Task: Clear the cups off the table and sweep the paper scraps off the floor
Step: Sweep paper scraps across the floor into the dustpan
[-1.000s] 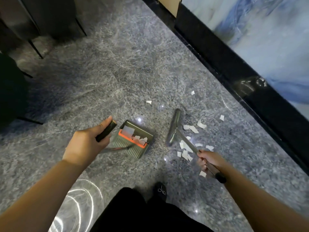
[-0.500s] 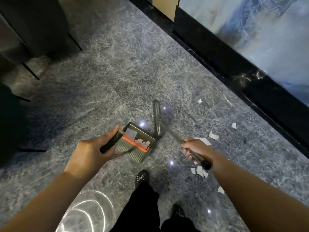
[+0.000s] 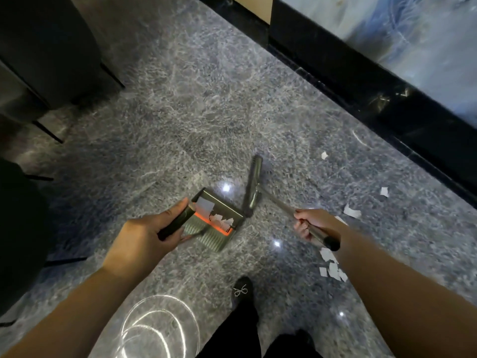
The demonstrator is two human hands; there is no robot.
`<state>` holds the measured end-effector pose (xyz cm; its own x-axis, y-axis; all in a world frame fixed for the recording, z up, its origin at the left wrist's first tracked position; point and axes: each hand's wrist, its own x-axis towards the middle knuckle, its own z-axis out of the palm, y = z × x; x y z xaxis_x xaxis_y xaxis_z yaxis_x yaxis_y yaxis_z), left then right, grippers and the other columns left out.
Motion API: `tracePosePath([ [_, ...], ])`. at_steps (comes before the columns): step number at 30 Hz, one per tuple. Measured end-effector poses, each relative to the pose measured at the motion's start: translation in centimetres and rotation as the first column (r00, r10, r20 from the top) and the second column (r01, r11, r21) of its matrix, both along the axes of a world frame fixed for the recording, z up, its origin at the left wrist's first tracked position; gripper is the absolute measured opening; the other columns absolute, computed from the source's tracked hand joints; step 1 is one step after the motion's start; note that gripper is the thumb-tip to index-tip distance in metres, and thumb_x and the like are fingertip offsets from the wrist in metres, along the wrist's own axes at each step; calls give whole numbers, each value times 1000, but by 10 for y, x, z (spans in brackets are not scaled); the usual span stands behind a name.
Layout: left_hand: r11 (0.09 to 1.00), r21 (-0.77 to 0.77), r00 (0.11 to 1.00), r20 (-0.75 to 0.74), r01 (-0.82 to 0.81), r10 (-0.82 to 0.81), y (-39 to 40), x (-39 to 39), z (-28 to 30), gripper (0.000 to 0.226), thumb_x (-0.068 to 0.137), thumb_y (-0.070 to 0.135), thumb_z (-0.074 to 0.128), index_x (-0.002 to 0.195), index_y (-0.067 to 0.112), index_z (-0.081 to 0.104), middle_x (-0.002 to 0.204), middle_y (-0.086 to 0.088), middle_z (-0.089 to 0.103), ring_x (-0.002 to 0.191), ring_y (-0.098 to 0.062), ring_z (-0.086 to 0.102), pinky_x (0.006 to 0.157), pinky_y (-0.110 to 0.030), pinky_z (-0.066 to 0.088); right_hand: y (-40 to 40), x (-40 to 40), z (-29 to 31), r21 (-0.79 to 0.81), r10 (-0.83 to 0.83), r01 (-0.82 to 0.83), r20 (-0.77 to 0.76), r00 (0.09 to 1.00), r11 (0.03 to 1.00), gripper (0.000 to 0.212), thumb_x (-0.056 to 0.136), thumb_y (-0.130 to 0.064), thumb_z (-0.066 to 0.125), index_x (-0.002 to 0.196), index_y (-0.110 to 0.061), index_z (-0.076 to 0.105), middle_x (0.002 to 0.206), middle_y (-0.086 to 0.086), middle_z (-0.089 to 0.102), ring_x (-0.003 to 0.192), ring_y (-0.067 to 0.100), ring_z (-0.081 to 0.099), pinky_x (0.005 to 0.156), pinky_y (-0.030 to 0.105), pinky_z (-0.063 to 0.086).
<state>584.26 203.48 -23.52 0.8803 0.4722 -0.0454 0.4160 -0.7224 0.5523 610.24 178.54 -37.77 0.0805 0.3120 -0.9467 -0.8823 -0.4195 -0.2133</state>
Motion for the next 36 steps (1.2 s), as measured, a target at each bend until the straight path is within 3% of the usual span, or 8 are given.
tracePosePath([
  [5, 989, 57, 991, 22, 134, -135, -7, 33, 4, 71, 66, 1, 85, 128, 23, 58, 61, 2, 64, 69, -10, 57, 55, -9, 38, -66, 3, 2, -63, -176, 173, -46, 983, 983, 24, 104, -14, 30, 82, -11, 40, 58, 0, 35, 29, 5, 35, 27, 16, 30],
  [13, 978, -17, 977, 50, 207, -206, -47, 98, 10, 70, 69, 2, 84, 129, 27, 56, 65, -1, 65, 53, -13, 59, 58, -28, 45, -173, -15, 32, -73, -433, 434, 40, 901, 898, 15, 102, -7, 32, 92, -10, 42, 47, 3, 37, 28, 7, 34, 26, 15, 29],
  [18, 972, -9, 969, 71, 236, -235, -78, 142, 17, 69, 71, 1, 81, 132, 22, 54, 55, 9, 54, 62, 4, 56, 50, -2, 32, -210, -9, 42, -77, -517, 518, 40, 855, 852, 13, 103, -8, 33, 97, -12, 44, 56, 2, 30, 30, 5, 33, 26, 13, 28],
  [22, 960, 14, 955, 96, 279, -279, -93, 175, 18, 70, 72, 3, 81, 132, 23, 52, 62, 1, 62, 72, -6, 58, 52, -1, 34, -218, 5, 51, -60, -529, 534, 86, 845, 843, 17, 103, -9, 33, 88, -14, 40, 55, 2, 31, 30, 5, 32, 27, 14, 26],
  [24, 956, 29, 952, 90, 291, -292, -96, 191, 19, 68, 73, 6, 81, 131, 30, 54, 62, 2, 62, 57, -14, 57, 50, -7, 37, -219, 18, 54, -33, -542, 546, 91, 835, 837, 16, 102, -9, 34, 88, -15, 40, 57, 2, 31, 31, 5, 33, 27, 14, 26],
  [28, 930, 16, 923, 120, 368, -367, -90, 226, 17, 81, 72, 6, 82, 133, 45, 45, 66, 3, 65, 50, -4, 56, 50, -21, 48, -203, 53, 61, 37, -560, 559, 93, 824, 828, 11, 102, -9, 34, 102, -14, 44, 58, 1, 32, 32, 5, 34, 28, 14, 29],
  [32, 928, -9, 923, 105, 373, -370, -74, 269, 17, 72, 71, 2, 82, 130, 30, 53, 62, 12, 55, 60, 19, 51, 50, -3, 36, -164, 101, 53, 40, -540, 540, 132, 831, 841, 19, 102, -9, 33, 118, -16, 39, 61, 2, 31, 31, 5, 35, 29, 14, 28],
  [36, 904, 10, 903, 51, 427, -427, -48, 326, 17, 74, 72, 6, 82, 131, 33, 46, 59, 14, 59, 50, -3, 53, 47, -13, 40, -124, 156, 39, 45, -538, 537, 132, 833, 842, 17, 102, -7, 33, 116, -15, 39, 59, 2, 33, 31, 6, 36, 29, 15, 30],
])
